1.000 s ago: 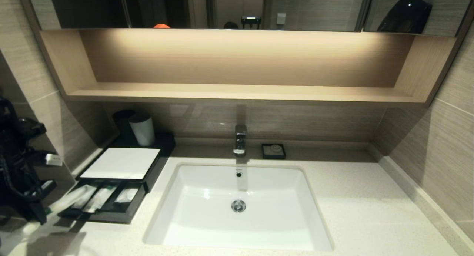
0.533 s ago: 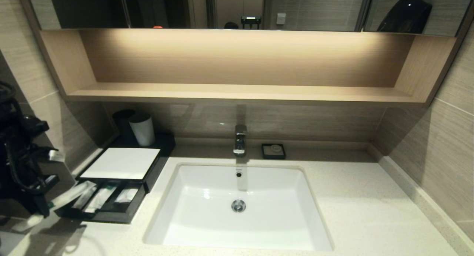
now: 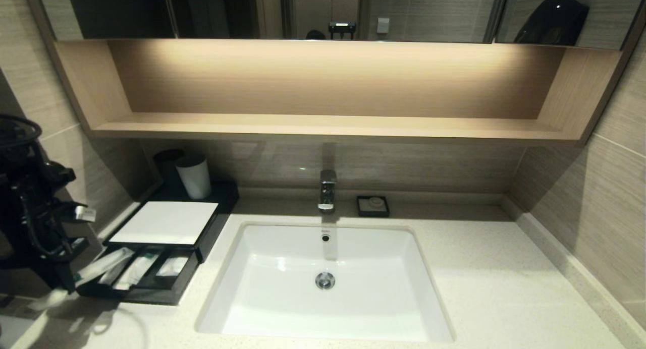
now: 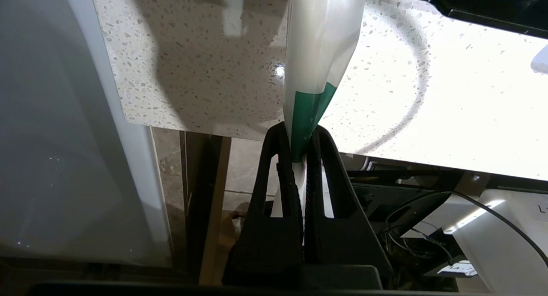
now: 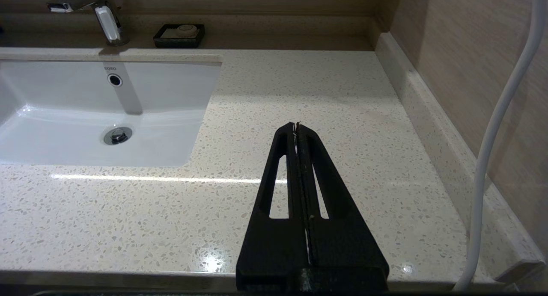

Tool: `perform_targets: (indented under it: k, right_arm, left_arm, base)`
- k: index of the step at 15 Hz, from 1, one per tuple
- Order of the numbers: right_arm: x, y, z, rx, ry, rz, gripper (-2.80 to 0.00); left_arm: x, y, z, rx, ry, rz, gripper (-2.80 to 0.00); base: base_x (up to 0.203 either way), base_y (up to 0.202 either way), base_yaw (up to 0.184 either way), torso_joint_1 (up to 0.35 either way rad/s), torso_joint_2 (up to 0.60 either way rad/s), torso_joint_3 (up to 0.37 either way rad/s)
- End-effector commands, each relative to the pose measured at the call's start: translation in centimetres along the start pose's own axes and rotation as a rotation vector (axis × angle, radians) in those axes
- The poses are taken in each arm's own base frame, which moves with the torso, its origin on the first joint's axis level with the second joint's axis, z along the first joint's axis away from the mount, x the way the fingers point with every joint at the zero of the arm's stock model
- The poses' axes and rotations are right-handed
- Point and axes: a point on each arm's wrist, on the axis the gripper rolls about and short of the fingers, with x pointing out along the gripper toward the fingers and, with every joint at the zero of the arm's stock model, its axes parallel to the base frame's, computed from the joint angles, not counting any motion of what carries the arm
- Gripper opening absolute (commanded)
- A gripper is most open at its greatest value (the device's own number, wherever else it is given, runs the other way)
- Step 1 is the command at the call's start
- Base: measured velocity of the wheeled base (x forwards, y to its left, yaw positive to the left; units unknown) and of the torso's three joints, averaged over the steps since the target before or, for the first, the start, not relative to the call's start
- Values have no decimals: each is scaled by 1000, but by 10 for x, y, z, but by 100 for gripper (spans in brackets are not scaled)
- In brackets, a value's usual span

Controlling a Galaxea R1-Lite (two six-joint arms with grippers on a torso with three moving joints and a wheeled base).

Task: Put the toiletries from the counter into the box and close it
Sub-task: Place the bathroom toiletry into the drawer

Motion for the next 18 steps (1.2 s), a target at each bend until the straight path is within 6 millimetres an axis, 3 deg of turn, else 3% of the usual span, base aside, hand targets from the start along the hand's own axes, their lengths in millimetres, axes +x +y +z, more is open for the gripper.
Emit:
perform_targets:
  k: [1,18]
  right_arm:
    - [0,0,0,0,0,0,-280]
    - [0,0,0,0,0,1,-280]
  left_arm:
    - [3,1,4,2,9,-3,-280]
    - [12,3,27,16,-16,0,-280]
  base:
    - [0,0,0,0,0,0]
    - [0,0,0,0,0,0]
